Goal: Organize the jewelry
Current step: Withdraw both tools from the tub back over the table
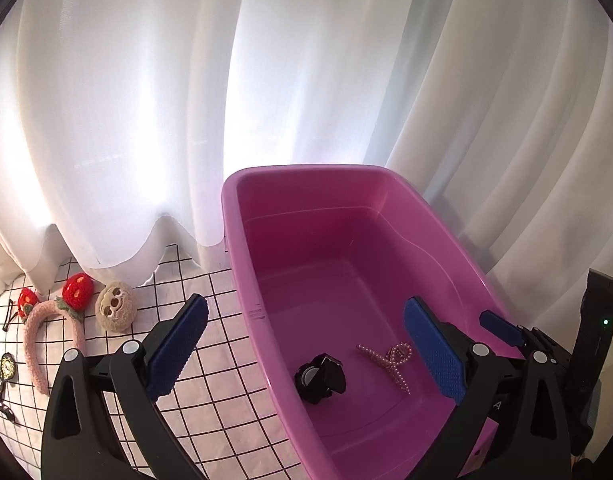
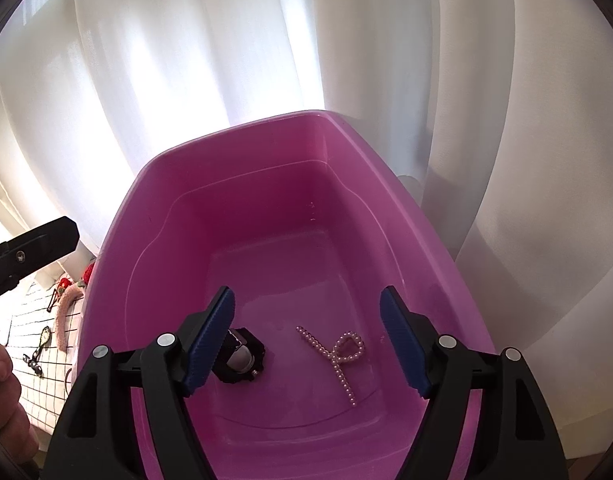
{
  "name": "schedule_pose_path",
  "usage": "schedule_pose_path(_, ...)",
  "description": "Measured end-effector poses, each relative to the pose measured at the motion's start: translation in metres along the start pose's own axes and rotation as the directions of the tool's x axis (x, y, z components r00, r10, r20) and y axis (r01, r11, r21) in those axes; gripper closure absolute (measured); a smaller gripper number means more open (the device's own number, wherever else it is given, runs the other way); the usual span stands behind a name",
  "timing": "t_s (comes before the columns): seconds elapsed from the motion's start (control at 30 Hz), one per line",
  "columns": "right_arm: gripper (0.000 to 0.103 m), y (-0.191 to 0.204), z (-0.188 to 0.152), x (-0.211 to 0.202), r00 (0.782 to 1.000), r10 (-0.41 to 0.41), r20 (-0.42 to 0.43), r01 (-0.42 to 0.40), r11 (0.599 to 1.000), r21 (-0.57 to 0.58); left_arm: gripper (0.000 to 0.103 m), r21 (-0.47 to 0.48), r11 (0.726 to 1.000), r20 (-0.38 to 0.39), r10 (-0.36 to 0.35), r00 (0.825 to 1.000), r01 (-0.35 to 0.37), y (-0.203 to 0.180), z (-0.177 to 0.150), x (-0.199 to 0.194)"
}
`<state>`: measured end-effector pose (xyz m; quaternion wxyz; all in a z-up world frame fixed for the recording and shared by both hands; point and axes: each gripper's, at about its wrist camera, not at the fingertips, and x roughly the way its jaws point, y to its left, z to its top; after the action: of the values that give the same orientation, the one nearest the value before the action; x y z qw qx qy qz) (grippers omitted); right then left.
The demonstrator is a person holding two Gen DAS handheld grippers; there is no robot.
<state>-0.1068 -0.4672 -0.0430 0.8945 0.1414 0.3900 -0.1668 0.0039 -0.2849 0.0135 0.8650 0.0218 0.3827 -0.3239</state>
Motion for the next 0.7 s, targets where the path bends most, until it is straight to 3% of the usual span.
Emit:
schedule_pose_path(0.4,0.031,0.072,0.005,-0.034,0.996,0.068,0.058,-0.061,0.992,-0.111,0.006,-0.01,1.0,0.12,0.026,0.992,-0.025,0.057,-0.012,-0.074)
schedule_pose_path(0.7,0.03,0.155,0.008,-0.051,0.981,0.169,0.099,-0.148,0.971,-0.19,0.006,-0.094,0.988,0.144,0.135,0.98,-0.122,0.149,-0.031,-0.116)
